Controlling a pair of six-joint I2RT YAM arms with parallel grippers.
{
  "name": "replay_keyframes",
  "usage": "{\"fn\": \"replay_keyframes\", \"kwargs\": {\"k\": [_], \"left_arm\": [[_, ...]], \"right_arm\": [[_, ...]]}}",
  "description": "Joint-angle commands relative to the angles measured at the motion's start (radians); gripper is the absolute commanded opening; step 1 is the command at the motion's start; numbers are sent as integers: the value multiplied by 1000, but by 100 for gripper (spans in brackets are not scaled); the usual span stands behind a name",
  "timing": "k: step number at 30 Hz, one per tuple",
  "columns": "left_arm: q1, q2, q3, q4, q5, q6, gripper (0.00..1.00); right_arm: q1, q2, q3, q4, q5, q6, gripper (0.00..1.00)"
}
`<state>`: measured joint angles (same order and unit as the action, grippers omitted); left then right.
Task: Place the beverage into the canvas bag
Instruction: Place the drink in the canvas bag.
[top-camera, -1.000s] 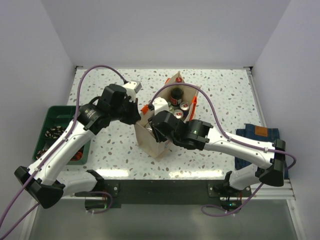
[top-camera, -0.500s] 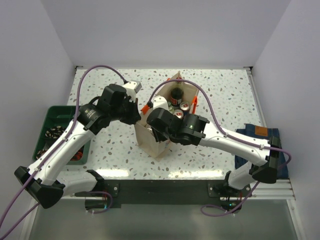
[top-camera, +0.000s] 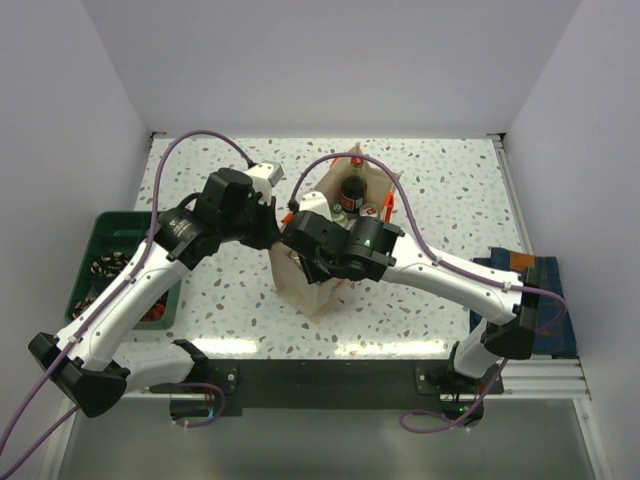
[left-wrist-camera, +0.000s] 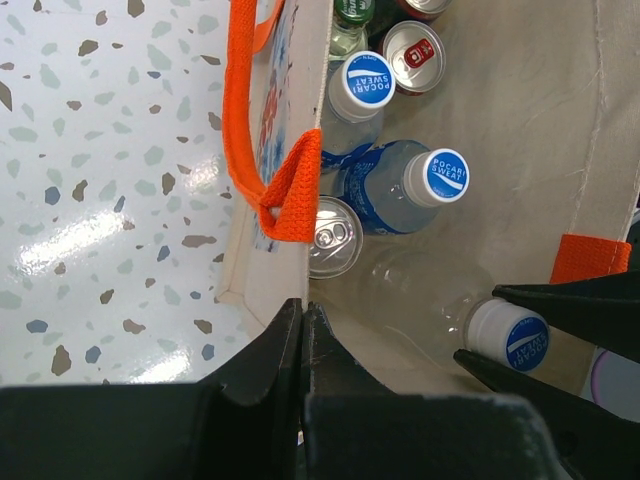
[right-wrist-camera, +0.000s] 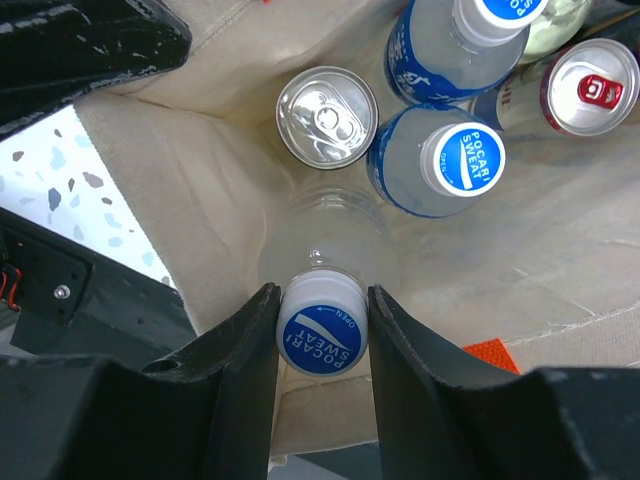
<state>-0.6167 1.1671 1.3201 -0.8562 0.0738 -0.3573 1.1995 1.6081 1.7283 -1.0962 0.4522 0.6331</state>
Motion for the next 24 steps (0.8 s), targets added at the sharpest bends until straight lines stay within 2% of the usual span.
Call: {"fn": "replay_keyframes", "kwargs": {"k": [1, 13, 24], "left_arm": [[-2, -80, 51, 74, 23, -17, 0], [-2, -80, 48, 78, 27, -16, 0], [-2, -101, 34, 82, 30, -14, 0]], "right_arm": [[11, -4, 48, -17, -30, 45, 0], [-5, 23, -21, 13, -12, 71, 0], [-51, 49, -41, 44, -55, 62, 0]]}}
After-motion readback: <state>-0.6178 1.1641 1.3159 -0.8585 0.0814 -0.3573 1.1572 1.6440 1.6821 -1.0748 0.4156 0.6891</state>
